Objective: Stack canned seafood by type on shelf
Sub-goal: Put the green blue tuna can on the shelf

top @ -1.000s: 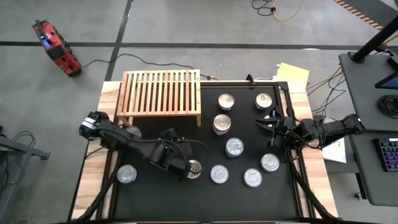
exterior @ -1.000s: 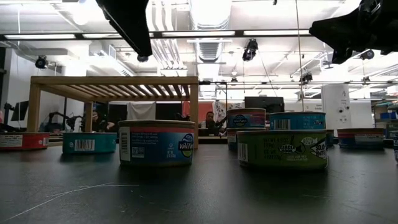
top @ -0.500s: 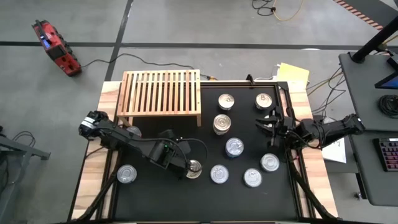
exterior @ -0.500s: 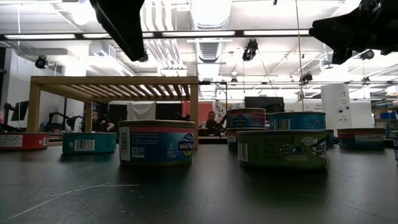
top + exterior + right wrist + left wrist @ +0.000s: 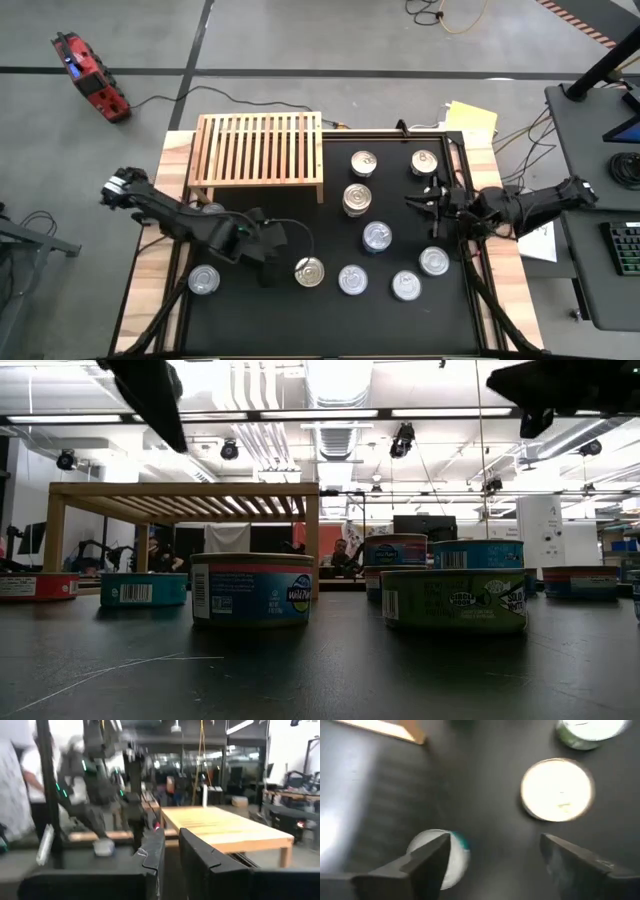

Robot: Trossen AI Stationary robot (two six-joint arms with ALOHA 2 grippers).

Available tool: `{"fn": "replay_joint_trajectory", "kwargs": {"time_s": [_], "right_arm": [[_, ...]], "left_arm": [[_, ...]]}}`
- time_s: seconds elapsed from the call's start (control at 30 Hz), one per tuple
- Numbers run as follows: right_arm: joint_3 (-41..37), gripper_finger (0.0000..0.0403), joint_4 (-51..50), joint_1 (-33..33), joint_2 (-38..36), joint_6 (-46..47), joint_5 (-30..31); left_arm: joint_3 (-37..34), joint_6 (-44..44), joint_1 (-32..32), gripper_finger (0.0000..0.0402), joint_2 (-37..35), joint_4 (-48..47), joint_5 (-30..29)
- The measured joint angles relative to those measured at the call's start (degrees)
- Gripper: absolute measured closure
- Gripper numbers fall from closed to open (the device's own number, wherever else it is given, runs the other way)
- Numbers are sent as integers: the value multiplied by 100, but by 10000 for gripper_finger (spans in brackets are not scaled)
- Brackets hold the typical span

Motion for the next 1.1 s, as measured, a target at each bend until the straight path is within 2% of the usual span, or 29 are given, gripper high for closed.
{"fn": "replay_joint_trajectory", "kwargs": {"time_s": [0.13,0.33,0.37,0.47,0.67,0.93,1.1], "right_arm": [[459,367,-672,0,426,68,32],[1025,370,-1840,0,687,412,275],[1045,370,-1897,0,715,443,309],[1015,370,-1837,0,726,455,336],[970,370,-1847,0,697,388,439],[974,370,-1863,0,701,325,438],[957,369,-1880,0,704,330,438]], "left_arm": [[-548,-557,-103,195,-246,-131,46],[-1165,-744,-134,368,-141,-73,56],[-1209,-738,-127,384,-83,-85,51],[-1234,-736,-128,382,57,-71,-116],[-1236,-697,-128,384,308,-66,-813],[-1236,-703,-132,399,692,-86,-857],[-1238,-660,-248,400,913,-42,-685]]}}
